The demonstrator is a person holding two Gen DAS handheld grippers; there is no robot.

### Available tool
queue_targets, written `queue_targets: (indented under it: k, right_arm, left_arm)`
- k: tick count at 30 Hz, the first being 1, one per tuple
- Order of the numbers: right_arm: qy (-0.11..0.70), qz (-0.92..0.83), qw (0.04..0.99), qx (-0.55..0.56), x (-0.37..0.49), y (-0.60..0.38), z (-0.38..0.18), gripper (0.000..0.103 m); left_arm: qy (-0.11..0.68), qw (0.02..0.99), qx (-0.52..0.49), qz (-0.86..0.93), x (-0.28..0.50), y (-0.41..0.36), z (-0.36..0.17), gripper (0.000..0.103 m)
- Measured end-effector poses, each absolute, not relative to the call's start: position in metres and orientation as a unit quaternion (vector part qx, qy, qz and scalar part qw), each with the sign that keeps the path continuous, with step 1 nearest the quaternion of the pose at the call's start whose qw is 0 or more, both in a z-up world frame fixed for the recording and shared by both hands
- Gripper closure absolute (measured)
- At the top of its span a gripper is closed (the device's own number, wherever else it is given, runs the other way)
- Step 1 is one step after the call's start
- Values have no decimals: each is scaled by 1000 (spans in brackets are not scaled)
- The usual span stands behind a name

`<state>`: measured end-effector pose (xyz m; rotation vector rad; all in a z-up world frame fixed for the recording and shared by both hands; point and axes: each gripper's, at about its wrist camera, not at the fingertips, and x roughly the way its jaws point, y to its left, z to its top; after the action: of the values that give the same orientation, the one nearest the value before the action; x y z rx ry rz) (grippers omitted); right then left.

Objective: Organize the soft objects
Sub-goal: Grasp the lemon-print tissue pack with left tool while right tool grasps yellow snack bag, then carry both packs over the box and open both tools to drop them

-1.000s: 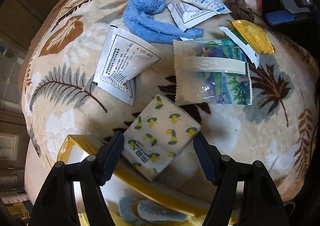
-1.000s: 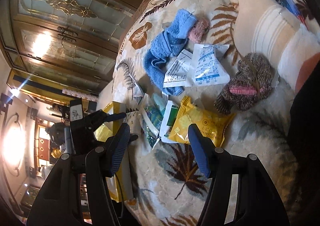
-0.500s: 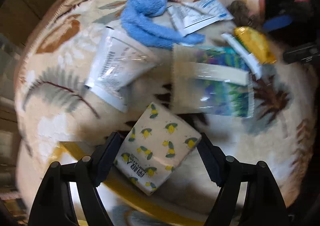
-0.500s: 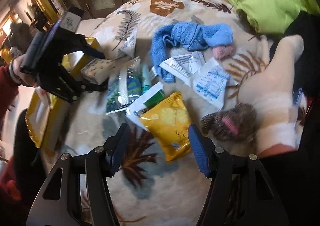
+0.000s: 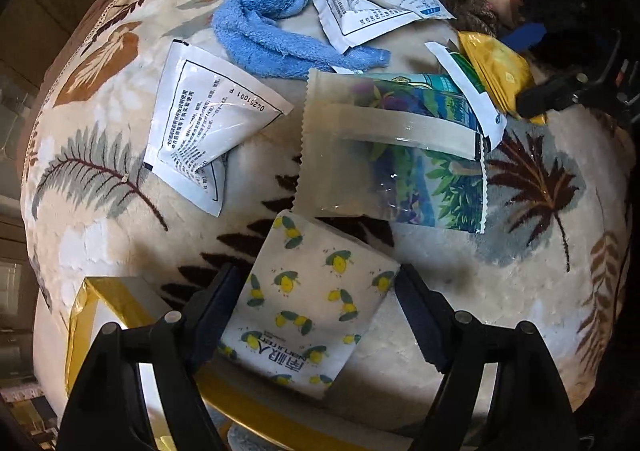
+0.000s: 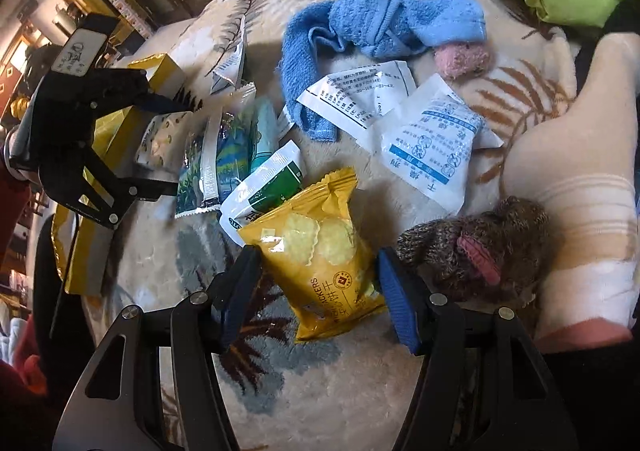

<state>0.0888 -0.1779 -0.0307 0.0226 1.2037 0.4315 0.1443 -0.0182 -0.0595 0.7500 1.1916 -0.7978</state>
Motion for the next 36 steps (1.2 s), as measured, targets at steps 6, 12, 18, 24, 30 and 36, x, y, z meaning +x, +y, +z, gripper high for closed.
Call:
queue_targets:
  k: [6,12,18,24,30,36]
  right_arm:
    - [558,189,808,33,73,-183,-27,57]
    - [533,183,822,78,50,-196,-9,57]
    - [515,184,826,138,36,-204,2,57]
    - [503,202,828,146,25,-185,13,57]
    - [498,230,823,146,23,-153,17,57]
    - [501,259,813,142,27,-120,18,57]
  left_arm:
    - [548,694,301,-358,149,-6,-52,48]
    - [554,707,263,-353,138,6,-39,50]
    - [543,720,254,-350,113,4,-25,50]
    - [521,748,242,-332,88,7,6,50]
    - [513,782,227,-271,74,28,23,50]
    - [524,804,173,-221,67,66,28,50]
